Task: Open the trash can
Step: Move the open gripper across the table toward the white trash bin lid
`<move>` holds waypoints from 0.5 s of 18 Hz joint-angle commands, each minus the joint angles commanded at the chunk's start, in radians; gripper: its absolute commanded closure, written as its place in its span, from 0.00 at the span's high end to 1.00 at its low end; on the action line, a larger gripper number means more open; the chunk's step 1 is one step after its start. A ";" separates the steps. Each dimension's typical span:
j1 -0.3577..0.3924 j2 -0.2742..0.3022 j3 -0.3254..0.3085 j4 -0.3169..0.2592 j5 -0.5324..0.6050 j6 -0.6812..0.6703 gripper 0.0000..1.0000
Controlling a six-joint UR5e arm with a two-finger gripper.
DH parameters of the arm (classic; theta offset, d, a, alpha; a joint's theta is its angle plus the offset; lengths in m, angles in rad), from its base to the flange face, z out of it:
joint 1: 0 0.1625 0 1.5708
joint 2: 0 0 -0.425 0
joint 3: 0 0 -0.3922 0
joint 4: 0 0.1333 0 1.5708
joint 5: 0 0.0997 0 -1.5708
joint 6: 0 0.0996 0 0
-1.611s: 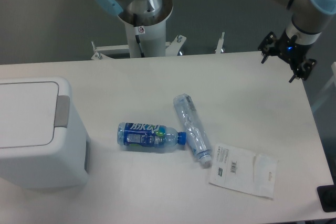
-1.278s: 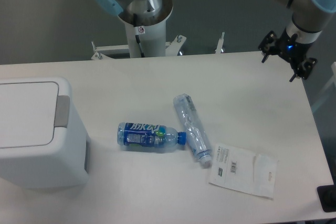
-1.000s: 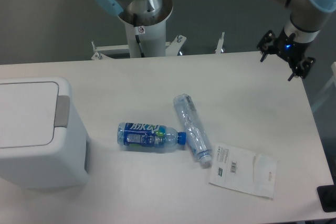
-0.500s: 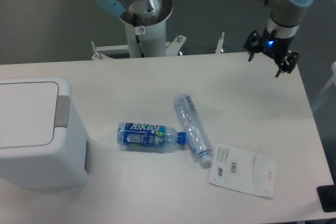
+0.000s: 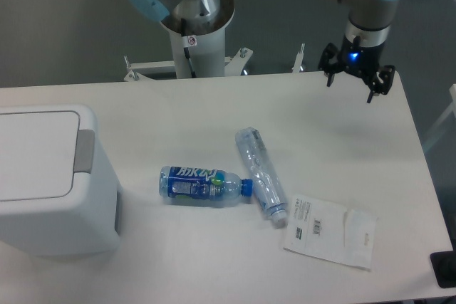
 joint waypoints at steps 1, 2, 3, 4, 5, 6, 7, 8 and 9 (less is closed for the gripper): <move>-0.018 0.002 0.008 -0.006 0.000 -0.041 1.00; -0.037 0.003 0.015 -0.011 -0.002 -0.101 1.00; -0.060 0.000 0.022 -0.015 -0.003 -0.150 1.00; -0.089 -0.001 0.029 -0.015 -0.009 -0.187 1.00; -0.104 0.000 0.040 -0.017 -0.018 -0.218 1.00; -0.115 0.000 0.052 -0.028 -0.035 -0.249 1.00; -0.124 0.002 0.067 -0.052 -0.058 -0.281 1.00; -0.143 0.002 0.090 -0.090 -0.072 -0.321 1.00; -0.160 -0.001 0.121 -0.138 -0.074 -0.365 1.00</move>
